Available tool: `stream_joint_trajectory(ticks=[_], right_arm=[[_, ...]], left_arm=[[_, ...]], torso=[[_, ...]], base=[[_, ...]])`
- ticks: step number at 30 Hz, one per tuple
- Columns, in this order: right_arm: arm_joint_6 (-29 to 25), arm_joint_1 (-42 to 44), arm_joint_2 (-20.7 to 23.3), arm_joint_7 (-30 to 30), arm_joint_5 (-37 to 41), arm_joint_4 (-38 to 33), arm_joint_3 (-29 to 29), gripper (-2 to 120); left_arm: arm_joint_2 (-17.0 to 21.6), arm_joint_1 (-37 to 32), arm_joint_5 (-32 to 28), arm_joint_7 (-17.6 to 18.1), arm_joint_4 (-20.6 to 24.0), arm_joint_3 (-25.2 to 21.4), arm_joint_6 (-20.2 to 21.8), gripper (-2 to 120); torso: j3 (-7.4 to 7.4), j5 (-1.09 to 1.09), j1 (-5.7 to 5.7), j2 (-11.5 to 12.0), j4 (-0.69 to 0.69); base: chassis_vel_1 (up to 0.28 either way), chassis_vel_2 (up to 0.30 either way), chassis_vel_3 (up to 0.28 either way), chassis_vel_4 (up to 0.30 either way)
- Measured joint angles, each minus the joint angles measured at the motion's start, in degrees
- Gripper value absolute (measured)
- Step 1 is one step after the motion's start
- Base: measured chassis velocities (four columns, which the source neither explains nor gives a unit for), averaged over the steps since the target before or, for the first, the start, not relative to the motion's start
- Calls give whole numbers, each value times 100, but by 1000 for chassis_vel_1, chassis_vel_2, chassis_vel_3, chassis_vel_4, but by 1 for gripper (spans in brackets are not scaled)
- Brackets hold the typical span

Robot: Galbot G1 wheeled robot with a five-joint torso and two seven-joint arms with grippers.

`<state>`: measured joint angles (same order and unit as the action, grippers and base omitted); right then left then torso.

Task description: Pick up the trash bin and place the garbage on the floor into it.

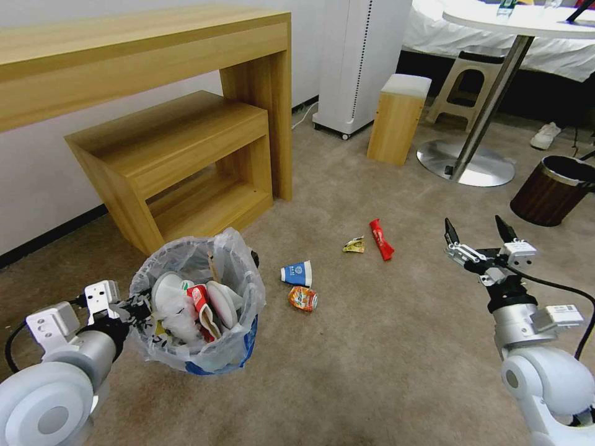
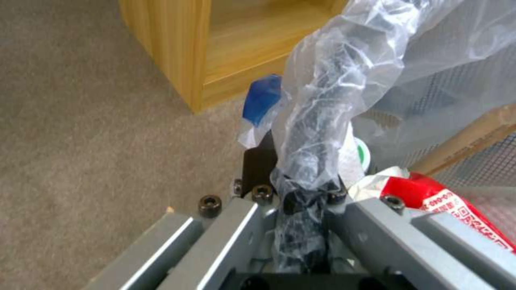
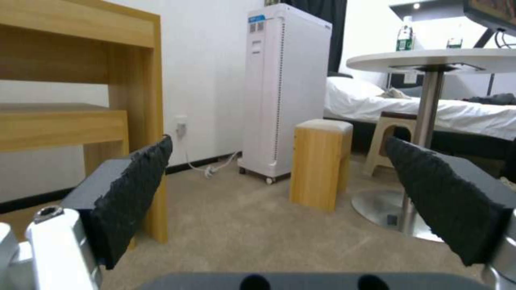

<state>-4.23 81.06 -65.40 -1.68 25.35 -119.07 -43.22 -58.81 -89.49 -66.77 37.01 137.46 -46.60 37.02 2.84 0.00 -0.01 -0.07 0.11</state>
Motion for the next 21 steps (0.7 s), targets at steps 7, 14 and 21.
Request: stream_joint_trajectory(ticks=[7, 14, 21], right_arm=[[-19, -10, -2, -12, 0, 1, 24, 100], [-74, -18, -20, -15, -2, 48, 70, 100], [87, -21, 22, 180, -30, 128, 298, 100]], left_arm=[[13, 11, -7, 3, 20, -14, 0, 1], [16, 23, -12, 1, 15, -23, 0, 1], [48, 72, -32, 11, -17, -33, 0, 1]], torso=[[1, 0, 1, 0, 0], [1, 0, 1, 0, 0], [1, 0, 1, 1, 0]], base=[[-121, 119, 105, -116], [-123, 133, 130, -128], [-57, 68, 64, -79]])
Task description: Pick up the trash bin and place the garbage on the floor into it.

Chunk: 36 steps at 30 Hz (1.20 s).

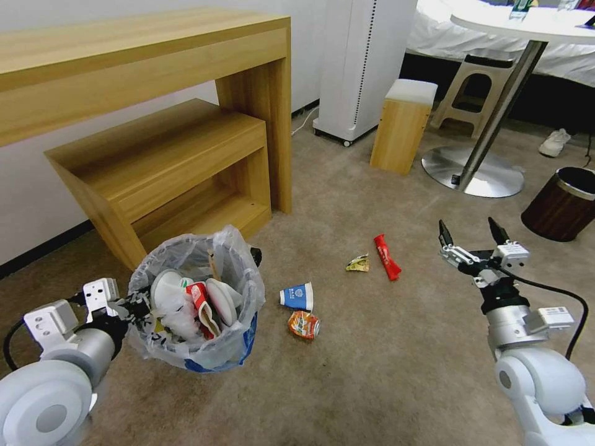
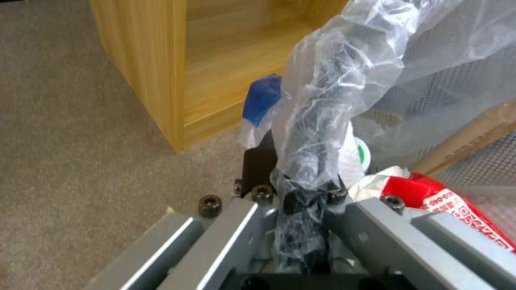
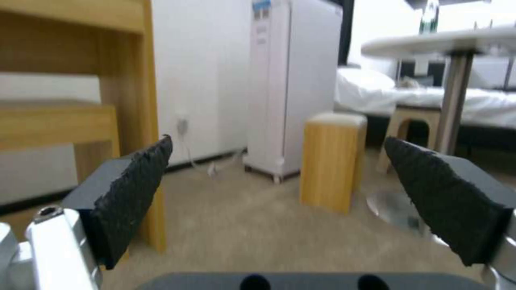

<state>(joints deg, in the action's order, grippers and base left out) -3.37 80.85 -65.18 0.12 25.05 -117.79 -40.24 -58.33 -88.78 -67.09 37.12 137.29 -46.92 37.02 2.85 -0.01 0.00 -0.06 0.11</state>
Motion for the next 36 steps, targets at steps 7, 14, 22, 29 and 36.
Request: stream_joint_trajectory(ticks=[7, 14, 22, 29, 36], right_arm=[[300, -307, 264, -430, 568, 291, 429, 100], [497, -331, 462, -771, 732, 311, 578, 100], [794, -154, 947, -1176, 426, 408, 1072, 100], [1477, -967, 1153, -1525, -177, 861, 2229, 100], [1834, -1680, 1129, -2322, -1224, 1598, 2816, 100]], left_arm=[[47, 7, -30, 6, -14, -14, 9, 1], [75, -7, -110, -2, -44, -109, 13, 1], [149, -24, -205, 50, -65, -221, 28, 1], [186, -91, -207, 119, -27, -256, 52, 1], [376, 37, -327, 150, -98, -177, 82, 1]], torso=[[0, 0, 0, 0, 0], [-1, 1, 0, 0, 0], [-1, 1, 0, 0, 1], [0, 1, 0, 0, 0], [0, -1, 0, 0, 1]], base=[[0, 0, 0, 0], [0, 0, 0, 0], [0, 0, 0, 0], [0, 0, 0, 0], [0, 0, 0, 0]])
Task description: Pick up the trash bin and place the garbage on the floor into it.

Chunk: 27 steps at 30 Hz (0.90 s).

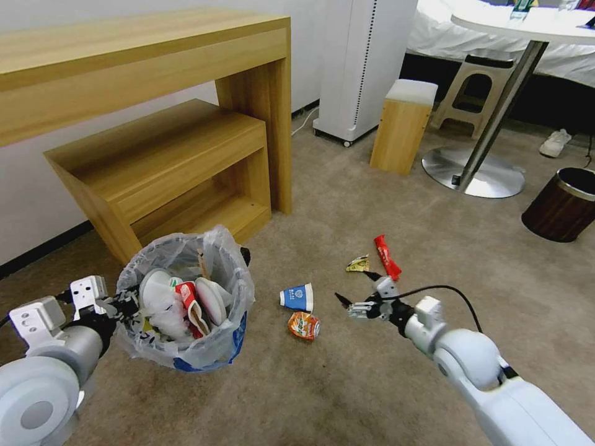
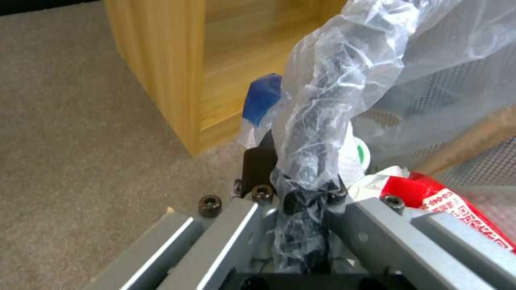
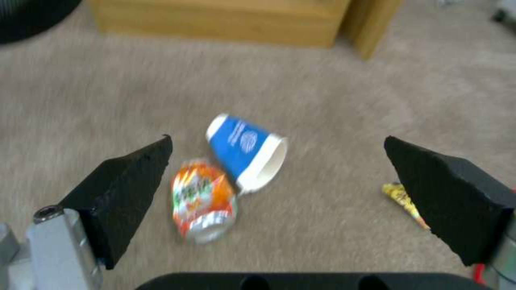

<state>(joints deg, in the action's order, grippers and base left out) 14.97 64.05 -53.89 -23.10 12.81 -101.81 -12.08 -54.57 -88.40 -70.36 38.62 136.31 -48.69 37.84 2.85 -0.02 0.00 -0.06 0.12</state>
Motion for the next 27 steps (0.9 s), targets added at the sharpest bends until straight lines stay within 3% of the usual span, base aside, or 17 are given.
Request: stream_joint_trajectory(ticks=[5, 22, 27], right_arm=[[-332, -289, -119, -668, -452, 524, 235, 100], [-738, -928, -502, -863, -1063, 1750, 989, 100], [-860, -1331, -816, -933, -1112, 2187, 1477, 100]], left_arm=[[49, 11, -48, 13, 5, 5, 11, 1], [-47, -33, 20, 14, 24, 46, 14, 1], [-57, -3, 59, 5, -54, 74, 14, 1]], torso=[[0, 1, 0, 0, -2], [0, 1, 0, -1, -1], [0, 1, 0, -1, -1]], base=[[0, 0, 0, 0], [0, 0, 0, 0], [0, 0, 0, 0]])
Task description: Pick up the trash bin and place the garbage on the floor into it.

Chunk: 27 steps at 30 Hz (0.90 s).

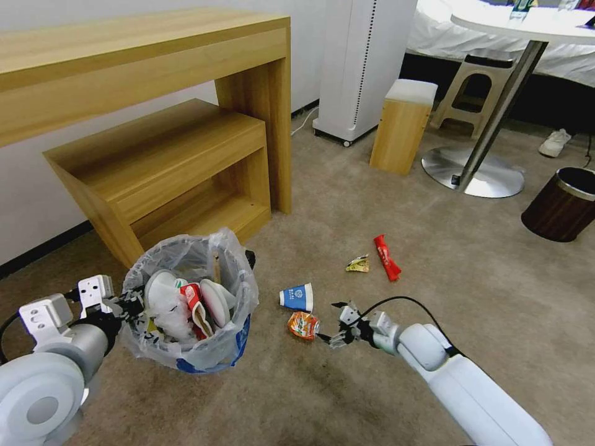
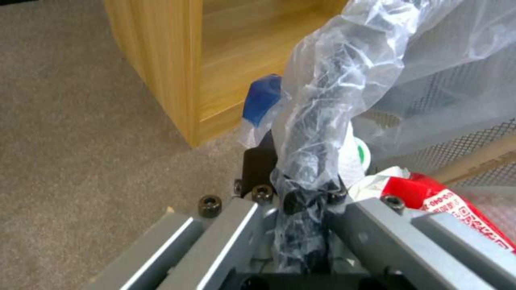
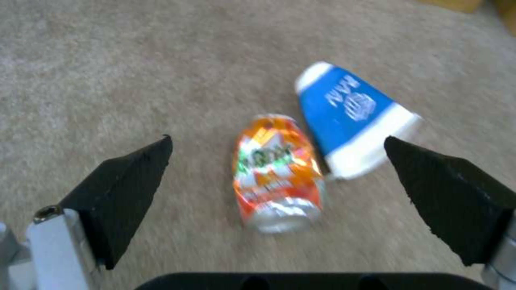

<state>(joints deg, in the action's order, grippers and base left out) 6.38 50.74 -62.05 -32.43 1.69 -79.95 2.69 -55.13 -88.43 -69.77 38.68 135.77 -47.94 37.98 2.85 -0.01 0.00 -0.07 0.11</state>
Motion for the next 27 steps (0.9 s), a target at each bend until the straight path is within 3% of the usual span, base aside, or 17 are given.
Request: stream_joint_trajectory(ticks=[7, 18, 27], right_arm=[[-137, -385, -346, 76, -202, 511, 493, 100], [-212, -781, -778, 341, -722, 1159, 751, 100], [11, -657, -760, 455, -1134, 1303, 692, 100]], left_arm=[[-53, 15, 25, -31, -51, 0, 0, 1], [-56, 73, 30, -72, -164, 15, -4, 1], [-37, 117, 24, -123, -247, 35, -21, 1]], torso=[[0, 1, 0, 0, -1], [0, 0, 0, 0, -1], [0, 1, 0, 0, 0]], base=[[0, 0, 0, 0], [0, 0, 0, 0], [0, 0, 0, 0]])
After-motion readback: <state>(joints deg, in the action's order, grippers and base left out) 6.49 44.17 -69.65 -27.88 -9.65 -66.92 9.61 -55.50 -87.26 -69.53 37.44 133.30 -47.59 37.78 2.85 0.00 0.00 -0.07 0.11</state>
